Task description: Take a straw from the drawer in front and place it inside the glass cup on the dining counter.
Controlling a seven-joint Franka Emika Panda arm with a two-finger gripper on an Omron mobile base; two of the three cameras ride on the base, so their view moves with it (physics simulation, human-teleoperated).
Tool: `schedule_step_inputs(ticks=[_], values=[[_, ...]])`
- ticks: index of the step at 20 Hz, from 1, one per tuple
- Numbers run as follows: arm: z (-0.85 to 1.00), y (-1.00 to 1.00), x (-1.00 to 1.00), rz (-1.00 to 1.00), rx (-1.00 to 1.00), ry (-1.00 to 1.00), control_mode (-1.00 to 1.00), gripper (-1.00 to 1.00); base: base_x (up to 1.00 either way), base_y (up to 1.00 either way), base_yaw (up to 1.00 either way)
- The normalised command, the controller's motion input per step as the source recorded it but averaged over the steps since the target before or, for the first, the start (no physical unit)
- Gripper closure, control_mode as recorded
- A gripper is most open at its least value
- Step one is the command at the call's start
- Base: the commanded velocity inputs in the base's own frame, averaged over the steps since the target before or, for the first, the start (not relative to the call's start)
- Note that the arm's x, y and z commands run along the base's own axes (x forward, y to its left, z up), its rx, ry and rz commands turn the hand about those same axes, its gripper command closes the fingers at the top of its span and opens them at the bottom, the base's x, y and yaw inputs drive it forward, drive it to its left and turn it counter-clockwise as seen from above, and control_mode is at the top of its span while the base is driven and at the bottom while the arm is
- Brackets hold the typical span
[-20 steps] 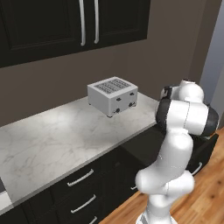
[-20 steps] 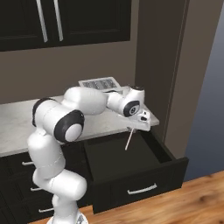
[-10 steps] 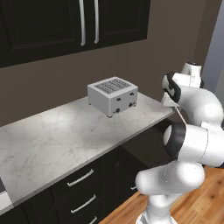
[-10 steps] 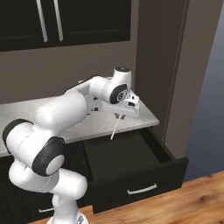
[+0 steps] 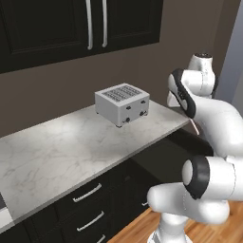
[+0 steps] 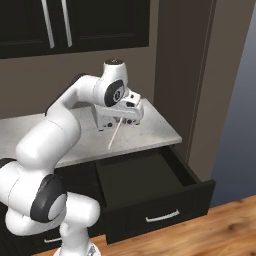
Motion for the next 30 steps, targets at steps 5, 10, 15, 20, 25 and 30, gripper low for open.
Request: schedule_step_inputs(ticks=[5, 10, 15, 20, 25, 30], values=[[0.23, 0.68, -0.12, 0.0, -0.05, 0.0, -1.0, 1.0, 0.0, 0.0, 0.0], [0.02, 0.33, -0.05, 0.0, -0.01, 0.0, 1.0, 1.0, -0.12, 0.02, 0.0], [0.0, 0.0, 0.0, 0.0, 0.0, 0.0, 1.0, 1.0, -0.97, 0.01, -0.05], [0.0, 0.0, 0.0, 0.0, 0.0, 0.0, 1.0, 1.0, -0.9, 0.08, -0.05], [0.0, 0.0, 0.0, 0.0, 0.0, 0.0, 1.0, 1.0, -0.14, 0.25, 0.25], [0.0, 0.0, 0.0, 0.0, 0.0, 0.0, 1.0, 1.0, 0.0, 0.3, 0.7]])
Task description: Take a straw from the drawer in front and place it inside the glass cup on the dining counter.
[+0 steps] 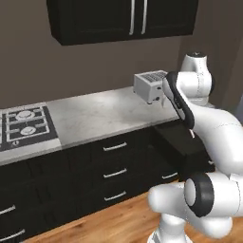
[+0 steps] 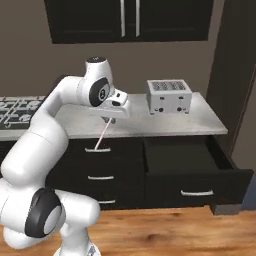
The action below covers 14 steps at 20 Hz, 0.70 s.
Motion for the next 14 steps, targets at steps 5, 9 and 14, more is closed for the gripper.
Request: schedule_step_inputs(ticks=[5, 9, 14], values=[[0.0, 0.0, 0.0, 0.0, 0.0, 0.0, 1.0, 1.0, 0.0, 0.41, 0.74], [0.0, 0.0, 0.0, 0.0, 0.0, 0.0, 1.0, 1.0, 0.0, 0.37, 0.71], [0.0, 0.0, 0.0, 0.0, 0.0, 0.0, 1.0, 1.0, 0.0, 0.45, 0.62]])
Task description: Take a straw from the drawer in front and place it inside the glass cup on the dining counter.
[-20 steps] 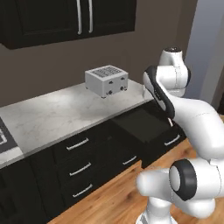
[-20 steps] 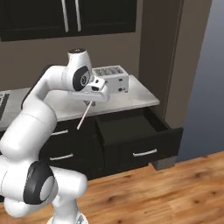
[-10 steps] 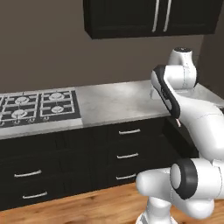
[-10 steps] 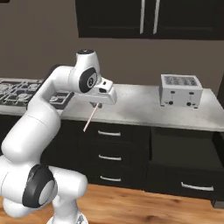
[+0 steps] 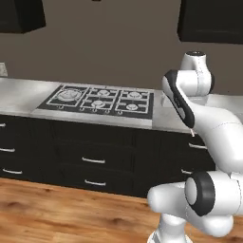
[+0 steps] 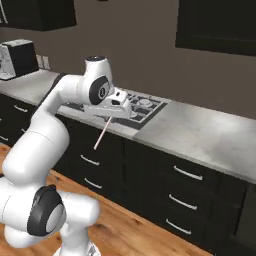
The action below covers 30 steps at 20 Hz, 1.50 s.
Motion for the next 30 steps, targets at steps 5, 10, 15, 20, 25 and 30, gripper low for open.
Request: schedule_step_inputs(ticks=[5, 10, 15, 20, 25, 30], values=[[0.0, 0.0, 0.0, 0.0, 0.0, 0.0, 1.0, 1.0, 0.0, 0.37, 0.62], [0.0, 0.0, 0.0, 0.0, 0.0, 0.0, 1.0, 1.0, 0.0, 0.34, 0.62], [0.0, 0.0, 0.0, 0.0, 0.0, 0.0, 1.0, 1.0, 0.02, 0.27, 0.63], [0.0, 0.0, 0.0, 0.0, 0.0, 0.0, 1.0, 1.0, 0.09, 0.21, 0.63], [0.0, 0.0, 0.0, 0.0, 0.0, 0.0, 1.0, 1.0, 0.1, 0.19, 0.62], [0.0, 0.0, 0.0, 0.0, 0.0, 0.0, 1.0, 1.0, 0.11, 0.13, 0.61]])
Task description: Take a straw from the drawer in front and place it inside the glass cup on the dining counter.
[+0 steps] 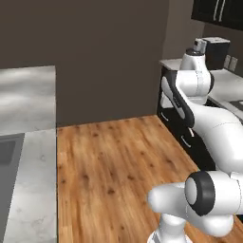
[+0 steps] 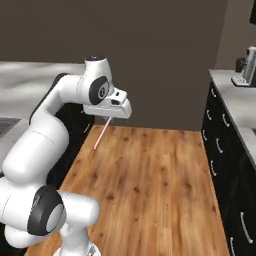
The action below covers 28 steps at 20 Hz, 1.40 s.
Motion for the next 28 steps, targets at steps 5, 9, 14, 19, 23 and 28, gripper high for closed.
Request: schedule_step_inputs(ticks=[5, 9, 14, 19, 23, 28], values=[[0.0, 0.0, 0.0, 0.0, 0.0, 0.0, 1.0, 1.0, 0.14, 0.11, 0.6], [0.0, 0.0, 0.0, 0.0, 0.0, 0.0, 1.0, 1.0, 0.11, 0.06, 0.58], [0.0, 0.0, 0.0, 0.0, 0.0, 0.0, 1.0, 1.0, 0.11, 0.02, 0.57], [0.0, 0.0, 0.0, 0.0, 0.0, 0.0, 1.0, 1.0, 0.1, 0.0, 0.56], [0.0, 0.0, 0.0, 0.0, 0.0, 0.0, 1.0, 1.0, 0.08, 0.0, 0.56], [0.0, 0.0, 0.0, 0.0, 0.0, 0.0, 1.0, 1.0, 0.07, 0.0, 0.55]])
